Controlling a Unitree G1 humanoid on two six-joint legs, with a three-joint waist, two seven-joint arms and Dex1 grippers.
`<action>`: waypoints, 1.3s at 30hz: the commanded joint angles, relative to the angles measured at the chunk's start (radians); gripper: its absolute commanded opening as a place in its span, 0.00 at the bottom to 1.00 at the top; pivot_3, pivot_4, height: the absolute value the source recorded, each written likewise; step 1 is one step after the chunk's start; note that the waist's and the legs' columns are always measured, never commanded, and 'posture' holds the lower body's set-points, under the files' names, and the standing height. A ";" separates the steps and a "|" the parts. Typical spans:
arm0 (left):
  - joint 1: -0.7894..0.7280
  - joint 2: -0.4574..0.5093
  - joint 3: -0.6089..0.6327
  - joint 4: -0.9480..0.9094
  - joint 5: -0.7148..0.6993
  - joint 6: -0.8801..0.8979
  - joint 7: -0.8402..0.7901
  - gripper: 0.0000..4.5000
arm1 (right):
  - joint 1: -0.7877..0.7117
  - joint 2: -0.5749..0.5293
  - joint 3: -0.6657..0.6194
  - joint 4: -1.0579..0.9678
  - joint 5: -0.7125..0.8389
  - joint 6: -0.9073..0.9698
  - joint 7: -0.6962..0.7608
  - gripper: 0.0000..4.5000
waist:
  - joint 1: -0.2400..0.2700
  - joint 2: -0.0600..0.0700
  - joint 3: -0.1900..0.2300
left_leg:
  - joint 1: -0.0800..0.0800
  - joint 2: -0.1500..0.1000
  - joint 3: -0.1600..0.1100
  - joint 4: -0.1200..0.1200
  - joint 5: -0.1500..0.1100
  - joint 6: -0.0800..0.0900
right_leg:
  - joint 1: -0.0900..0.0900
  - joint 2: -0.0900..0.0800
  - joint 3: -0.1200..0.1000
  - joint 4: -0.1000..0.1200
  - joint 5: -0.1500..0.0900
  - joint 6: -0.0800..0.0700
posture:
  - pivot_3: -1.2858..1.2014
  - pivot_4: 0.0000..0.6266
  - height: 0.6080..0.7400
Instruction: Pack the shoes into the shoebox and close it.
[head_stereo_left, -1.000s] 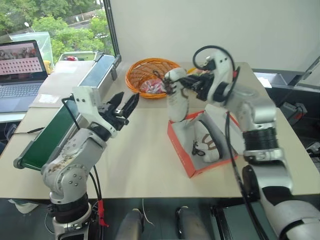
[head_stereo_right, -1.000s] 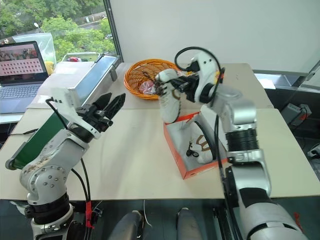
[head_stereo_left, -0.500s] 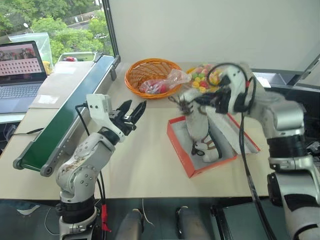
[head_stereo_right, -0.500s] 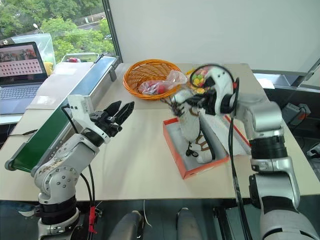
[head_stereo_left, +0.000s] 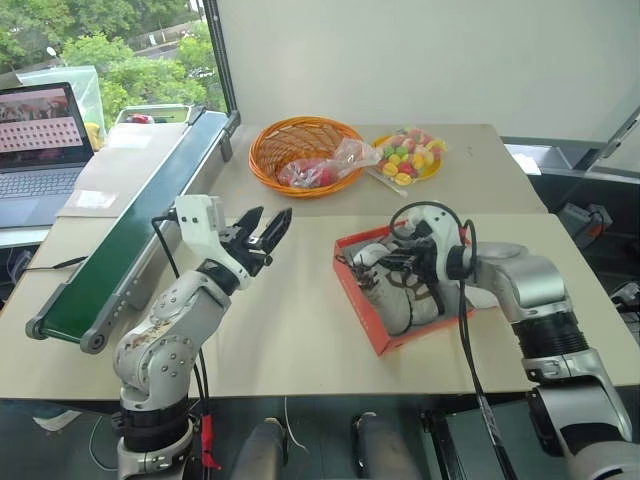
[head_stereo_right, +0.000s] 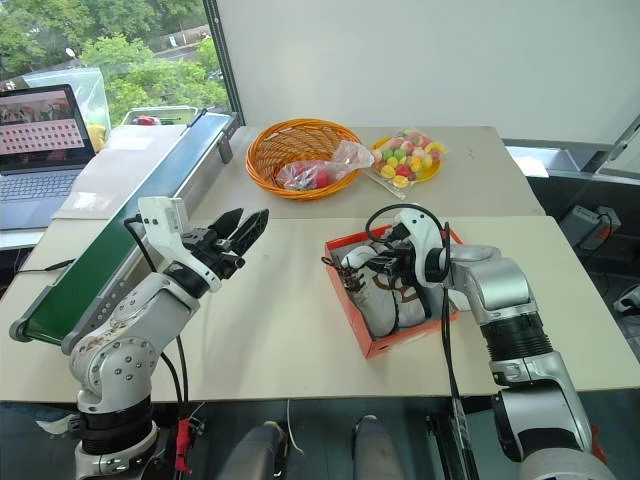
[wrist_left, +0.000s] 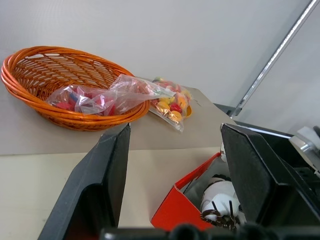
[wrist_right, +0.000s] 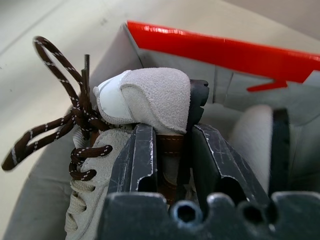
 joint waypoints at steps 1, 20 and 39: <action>-0.012 0.012 -0.006 -0.050 0.013 -0.028 0.000 0.69 | -0.005 0.008 0.019 0.017 -0.035 -0.062 0.012 0.41 | 0.002 0.000 0.000 | 0.000 0.000 0.000 0.000 0.000 0.000 | 0.000 0.000 0.000 0.000 0.000 0.000 | 0.52 0.24 1.00; -0.063 0.209 -0.102 0.012 0.081 -0.020 -0.213 0.69 | -0.146 -0.085 -0.167 -0.284 0.087 0.189 0.035 1.00 | 0.005 0.000 0.000 | 0.000 0.000 0.000 0.000 0.000 0.000 | 0.000 0.000 0.000 -0.001 0.000 0.000 | 0.52 0.24 1.00; -0.223 0.333 -0.248 0.206 0.132 -0.047 -0.614 0.69 | 0.309 -0.377 -0.551 -0.733 0.379 0.521 0.062 0.00 | 0.034 0.000 0.000 | -0.002 0.000 0.000 0.001 -0.001 0.001 | 0.001 0.000 -0.001 -0.002 0.000 0.000 | 0.52 0.24 1.00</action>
